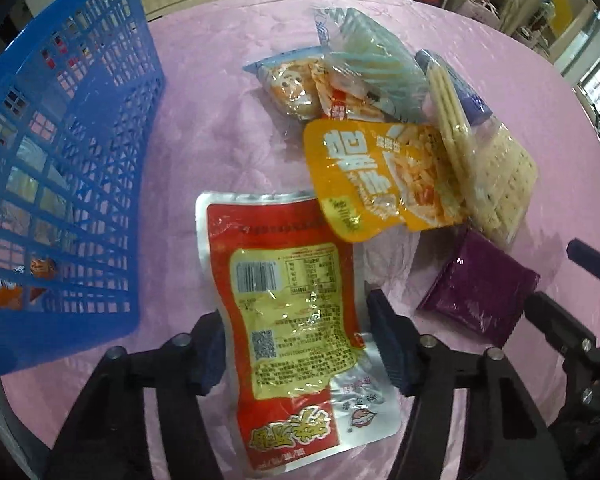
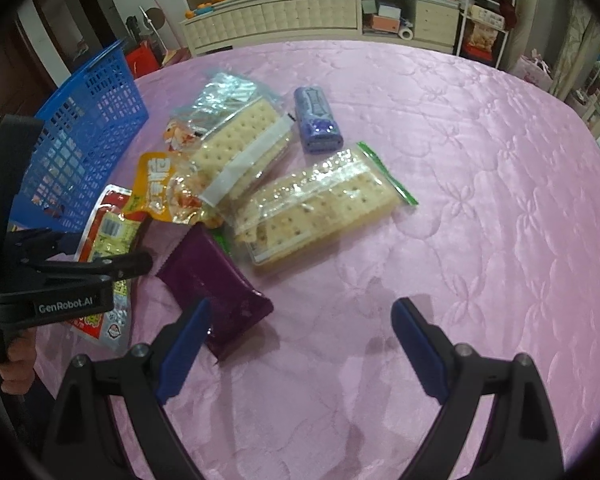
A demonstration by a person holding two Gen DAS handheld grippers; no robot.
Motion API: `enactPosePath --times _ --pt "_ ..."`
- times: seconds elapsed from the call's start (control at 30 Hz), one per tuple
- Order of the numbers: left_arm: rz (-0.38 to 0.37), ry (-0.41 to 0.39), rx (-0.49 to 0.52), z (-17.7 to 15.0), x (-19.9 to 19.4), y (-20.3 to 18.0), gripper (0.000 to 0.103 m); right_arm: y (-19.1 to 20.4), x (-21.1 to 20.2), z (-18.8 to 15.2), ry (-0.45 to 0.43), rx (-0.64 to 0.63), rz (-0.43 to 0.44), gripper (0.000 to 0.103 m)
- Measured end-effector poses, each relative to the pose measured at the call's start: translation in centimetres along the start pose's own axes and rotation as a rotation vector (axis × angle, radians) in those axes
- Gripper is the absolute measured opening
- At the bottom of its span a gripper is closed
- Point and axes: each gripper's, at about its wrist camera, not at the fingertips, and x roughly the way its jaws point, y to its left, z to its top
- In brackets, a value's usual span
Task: Organize snacks
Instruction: 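Lower the left tool onto the red-and-yellow snack pouch and grasp it, then lift the red pouch with the left tool while the right tool grasps a cracker pack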
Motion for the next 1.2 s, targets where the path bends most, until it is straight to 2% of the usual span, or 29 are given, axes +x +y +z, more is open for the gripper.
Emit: enactPosePath --times 0.3,0.37,0.4,0.43,0.6,0.87,1.1,1.2 --pt "-0.024 -0.035 0.029 -2.4 -0.7 2.0 0.035 1.5 -0.7 0.5 -0.009 -0.024 -0.008 0.093" --pt "-0.058 -0.039 -0.003 -2.5 -0.9 2.8 0.033 1.9 -0.8 1.0 -0.013 -0.02 0.001 0.093" --pt "-0.086 -0.048 -0.025 -2.6 -1.2 3.3 0.027 1.9 -0.8 1.3 -0.015 -0.018 0.006 0.094" --pt "-0.099 -0.061 -0.037 -2.7 -1.7 3.8 0.026 2.0 -0.8 1.5 -0.017 -0.019 0.008 0.094" --pt "-0.142 -0.067 -0.057 -3.5 -1.6 5.3 0.025 2.4 -0.3 2.7 -0.014 -0.019 0.032 0.093" --pt "-0.141 -0.112 -0.056 -4.1 -2.6 5.5 0.025 1.0 1.7 7.2 0.015 0.126 0.122 0.093" --pt "-0.121 -0.229 -0.014 -1.9 -5.0 4.9 0.025 0.9 4.1 9.4 0.058 0.185 0.17 0.092" --pt "-0.141 -0.235 -0.01 -0.8 -4.9 4.9 0.025 0.6 5.1 9.7 0.07 0.214 0.147 0.087"
